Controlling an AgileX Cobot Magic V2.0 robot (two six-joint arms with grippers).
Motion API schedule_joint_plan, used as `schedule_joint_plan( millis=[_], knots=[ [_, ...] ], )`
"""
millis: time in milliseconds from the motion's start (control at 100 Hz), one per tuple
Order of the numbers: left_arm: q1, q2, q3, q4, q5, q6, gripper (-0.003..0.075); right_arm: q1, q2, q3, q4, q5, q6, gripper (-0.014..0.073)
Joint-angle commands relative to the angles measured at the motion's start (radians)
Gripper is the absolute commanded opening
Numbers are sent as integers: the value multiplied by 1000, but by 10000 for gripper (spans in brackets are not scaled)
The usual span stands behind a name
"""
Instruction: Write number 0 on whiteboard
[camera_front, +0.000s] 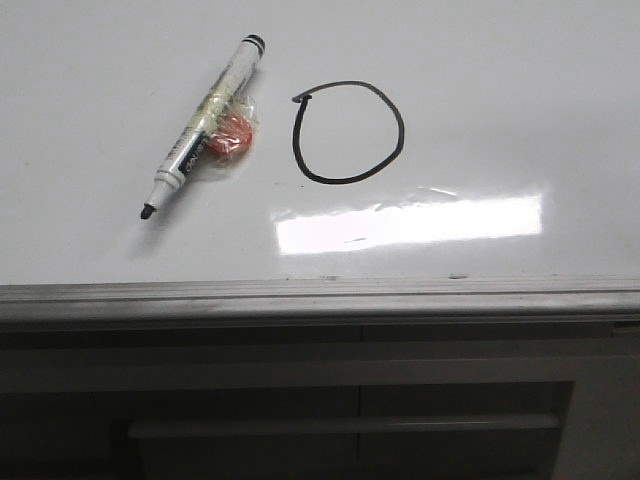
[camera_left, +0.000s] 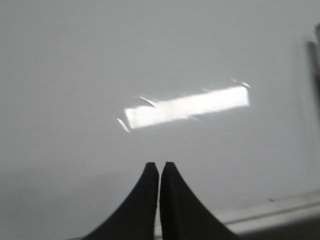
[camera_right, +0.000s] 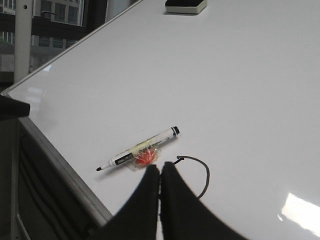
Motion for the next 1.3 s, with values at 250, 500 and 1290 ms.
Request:
schedule_joint_plan(
  millis=[250, 500, 1290],
  knots=[
    [177, -28, 31, -39, 145, 19, -20, -6, 9, -27, -2, -83, -3, -55],
    [177, -28, 31, -42, 143, 19, -20, -6, 9, -27, -2, -83, -3, -55],
    [177, -28, 31, -42, 143, 19, -20, -6, 9, 137, 53, -243, -3, -55]
  ],
)
